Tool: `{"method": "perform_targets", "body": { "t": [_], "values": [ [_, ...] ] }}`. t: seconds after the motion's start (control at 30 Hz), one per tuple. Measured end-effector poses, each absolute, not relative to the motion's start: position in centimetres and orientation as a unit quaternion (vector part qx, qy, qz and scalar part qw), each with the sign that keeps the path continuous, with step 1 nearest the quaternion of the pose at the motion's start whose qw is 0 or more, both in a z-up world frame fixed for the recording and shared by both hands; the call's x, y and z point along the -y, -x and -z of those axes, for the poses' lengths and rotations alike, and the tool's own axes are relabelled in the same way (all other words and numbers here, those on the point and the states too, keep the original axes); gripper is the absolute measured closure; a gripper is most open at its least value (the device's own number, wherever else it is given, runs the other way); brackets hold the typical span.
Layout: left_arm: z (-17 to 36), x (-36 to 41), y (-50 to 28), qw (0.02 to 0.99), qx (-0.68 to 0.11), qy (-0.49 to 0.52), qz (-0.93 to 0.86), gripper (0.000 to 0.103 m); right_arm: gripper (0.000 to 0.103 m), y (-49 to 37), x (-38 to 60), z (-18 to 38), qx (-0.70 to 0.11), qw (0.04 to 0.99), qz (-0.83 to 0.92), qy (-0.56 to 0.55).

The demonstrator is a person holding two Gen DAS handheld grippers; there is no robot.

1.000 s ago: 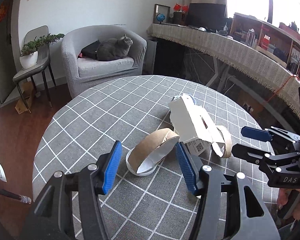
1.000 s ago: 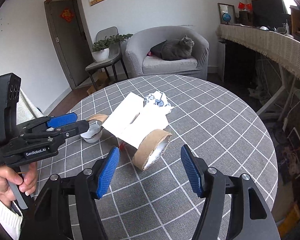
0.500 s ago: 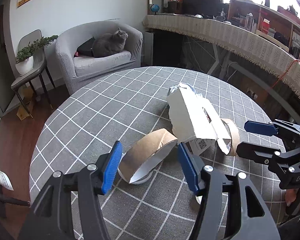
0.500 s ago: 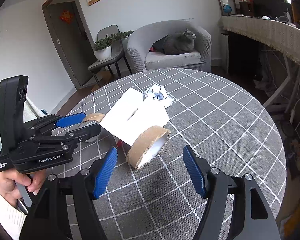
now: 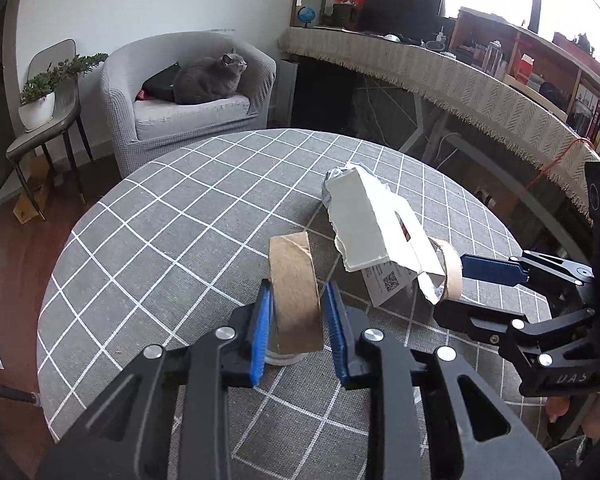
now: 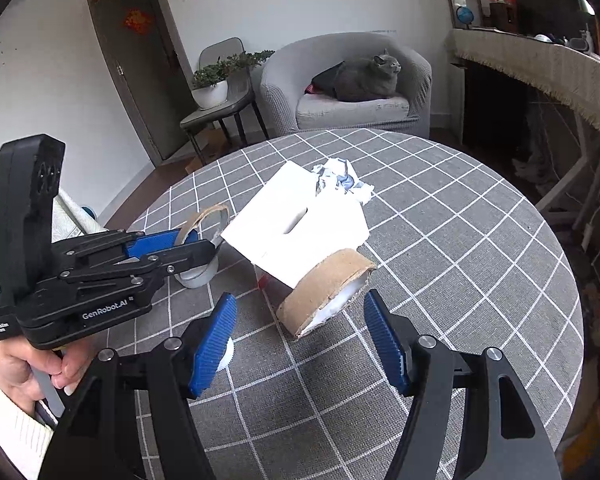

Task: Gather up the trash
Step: 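Grasp the brown tape roll with the left tool while the right grasps the cardboard tape ring, then carry the tape roll and tape ring with both tools over the green bin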

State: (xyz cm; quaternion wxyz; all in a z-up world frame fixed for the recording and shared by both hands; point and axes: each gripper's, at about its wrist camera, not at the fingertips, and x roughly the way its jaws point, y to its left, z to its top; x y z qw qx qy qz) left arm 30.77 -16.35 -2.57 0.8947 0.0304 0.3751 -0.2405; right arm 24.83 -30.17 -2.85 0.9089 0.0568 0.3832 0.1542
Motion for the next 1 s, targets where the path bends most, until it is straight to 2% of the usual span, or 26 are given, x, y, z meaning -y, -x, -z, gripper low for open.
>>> {"method": "perform_targets", "body": {
  "t": [0.13,0.27,0.33,0.4,0.67,1.0],
  "values": [
    [2.6,16.1,-30.7,0.893,-0.375,-0.022,0.247,0.08,0.048,-25.4,30.6,3.2,-0.388,0.904,-0.16,-0.085],
    [2.5,15.8,-30.6,0.892,-0.376,-0.015,0.25,0.08,0.051,-26.0,30.3,3.5,-0.399,0.899,-0.155,-0.093],
    [2.4,15.7,-30.5,0.892,-0.375,-0.011,0.252,0.08,0.056,-26.4,30.1,3.7,-0.403,0.898,-0.151,-0.097],
    [2.2,15.7,-30.3,0.892,-0.372,-0.008,0.257,0.08,0.067,-26.5,30.3,3.7,-0.403,0.898,-0.147,-0.103],
    [1.7,15.7,-29.8,0.893,-0.367,0.0,0.261,0.081,0.089,-26.3,30.4,3.6,-0.401,0.898,-0.147,-0.103],
    [1.2,14.2,-28.5,0.894,-0.365,0.011,0.261,0.081,0.091,-25.2,30.3,3.1,-0.399,0.9,-0.142,-0.097]
  ]
}}
